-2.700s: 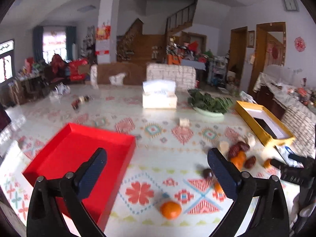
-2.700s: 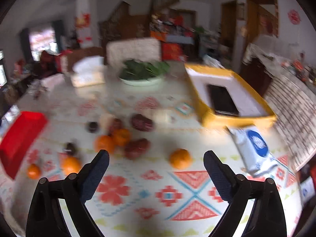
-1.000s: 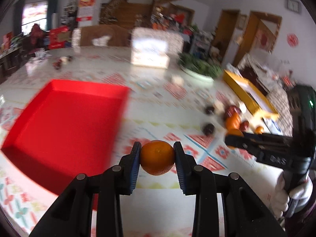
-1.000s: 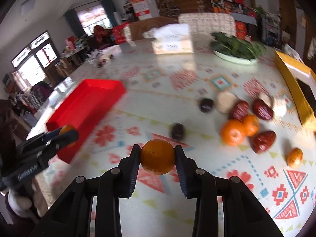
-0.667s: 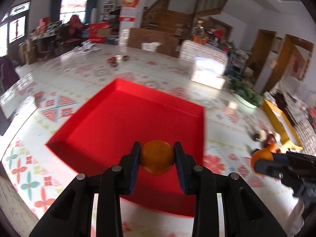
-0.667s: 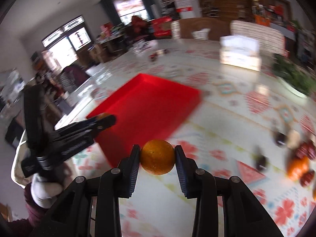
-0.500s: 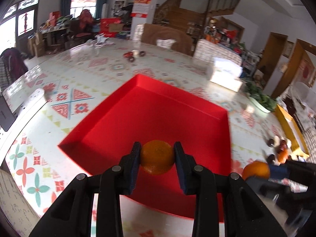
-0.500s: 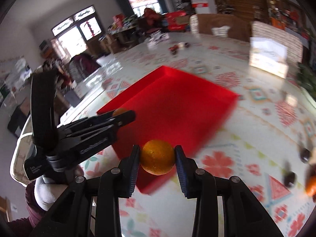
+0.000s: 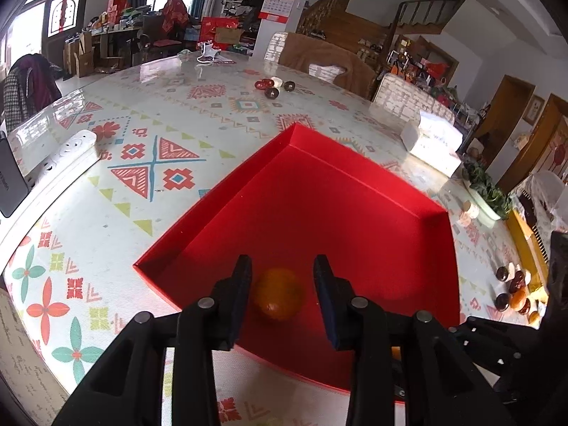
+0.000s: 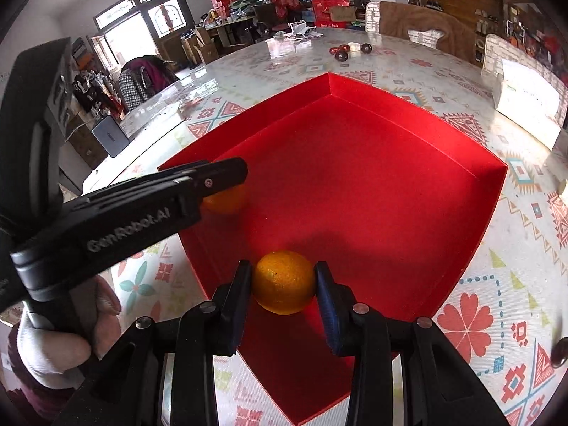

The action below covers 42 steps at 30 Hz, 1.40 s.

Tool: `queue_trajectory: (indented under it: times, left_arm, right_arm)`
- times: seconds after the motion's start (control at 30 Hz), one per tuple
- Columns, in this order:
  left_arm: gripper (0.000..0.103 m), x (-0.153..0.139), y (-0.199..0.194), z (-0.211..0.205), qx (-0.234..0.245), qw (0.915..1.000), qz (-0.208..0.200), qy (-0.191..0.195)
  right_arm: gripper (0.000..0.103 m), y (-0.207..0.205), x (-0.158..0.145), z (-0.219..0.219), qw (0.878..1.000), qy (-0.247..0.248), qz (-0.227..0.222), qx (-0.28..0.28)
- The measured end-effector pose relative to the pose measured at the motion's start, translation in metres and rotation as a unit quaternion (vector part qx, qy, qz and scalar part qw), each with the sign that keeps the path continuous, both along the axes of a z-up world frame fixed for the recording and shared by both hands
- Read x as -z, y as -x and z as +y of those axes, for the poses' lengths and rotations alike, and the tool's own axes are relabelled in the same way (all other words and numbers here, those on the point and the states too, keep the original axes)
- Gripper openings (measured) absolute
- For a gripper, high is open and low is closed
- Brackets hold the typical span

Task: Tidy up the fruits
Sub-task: 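Carry the oranges into the red tray and open both grippers, then move both grippers back to the fruit pile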

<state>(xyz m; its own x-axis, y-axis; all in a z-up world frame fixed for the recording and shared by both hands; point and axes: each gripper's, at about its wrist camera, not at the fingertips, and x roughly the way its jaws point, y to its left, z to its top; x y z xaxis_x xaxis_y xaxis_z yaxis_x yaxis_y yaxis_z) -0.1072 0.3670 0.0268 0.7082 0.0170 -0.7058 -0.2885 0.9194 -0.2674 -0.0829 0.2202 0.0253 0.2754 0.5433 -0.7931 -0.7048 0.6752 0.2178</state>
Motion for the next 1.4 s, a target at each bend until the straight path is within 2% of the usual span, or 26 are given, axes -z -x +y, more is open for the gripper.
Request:
queue_trajectory:
  times: [0.1,0.23,0.53,0.67,0.7,0.83,0.87,0.93,1.07,1.13,1.3,1.4]
  left_arm:
    - [0.053,-0.006,0.005,0.001,-0.005,0.9999,-0.011,0.004]
    - [0.058,-0.014,0.012,0.001,-0.010,0.9997,-0.022,0.008]
    - [0.065,-0.041,0.030,-0.017,-0.015,0.9989,-0.045,-0.004]
    - [0.066,-0.055,0.037,-0.034,-0.004,0.9981,-0.061,-0.014]
    - [0.067,-0.061,0.039,-0.041,0.001,0.9976,-0.067,-0.018]
    - [0.072,-0.077,0.045,-0.073,0.031,0.9949,-0.090,-0.035]
    - [0.073,-0.082,0.047,-0.083,0.044,0.9938,-0.095,-0.038]
    - [0.073,-0.088,0.050,-0.102,0.067,0.9915,-0.103,-0.043]
    - [0.073,-0.099,0.054,-0.139,0.113,0.9863,-0.112,-0.043]
    - [0.074,-0.102,0.055,-0.155,0.129,0.9838,-0.115,-0.047]
    - [0.076,-0.096,0.045,-0.190,0.162,0.9796,-0.107,-0.050]
    - [0.076,-0.084,0.031,-0.209,0.184,0.9779,-0.089,-0.045]
  right_arm:
    - [0.040,0.000,0.000,0.000,1.000,-0.001,0.001,0.001]
    - [0.042,0.005,-0.007,-0.006,1.000,-0.012,-0.004,0.005]
    - [0.059,0.021,-0.036,-0.041,0.998,-0.046,-0.043,0.028]
    - [0.066,0.029,-0.049,-0.071,0.994,-0.064,-0.066,0.059]
    - [0.070,0.032,-0.054,-0.083,0.991,-0.068,-0.082,0.075]
    - [0.094,0.040,-0.066,-0.126,0.975,-0.086,-0.144,0.144]
    - [0.095,0.043,-0.069,-0.139,0.970,-0.092,-0.154,0.162]
    - [0.095,0.041,-0.073,-0.170,0.962,-0.100,-0.150,0.204]
    - [0.095,0.035,-0.071,-0.236,0.953,-0.116,-0.102,0.261]
    - [0.095,0.038,-0.068,-0.280,0.944,-0.117,-0.093,0.294]
    - [0.093,0.046,-0.056,-0.399,0.907,-0.110,-0.083,0.397]
    - [0.085,0.049,-0.043,-0.461,0.881,-0.120,-0.051,0.454]
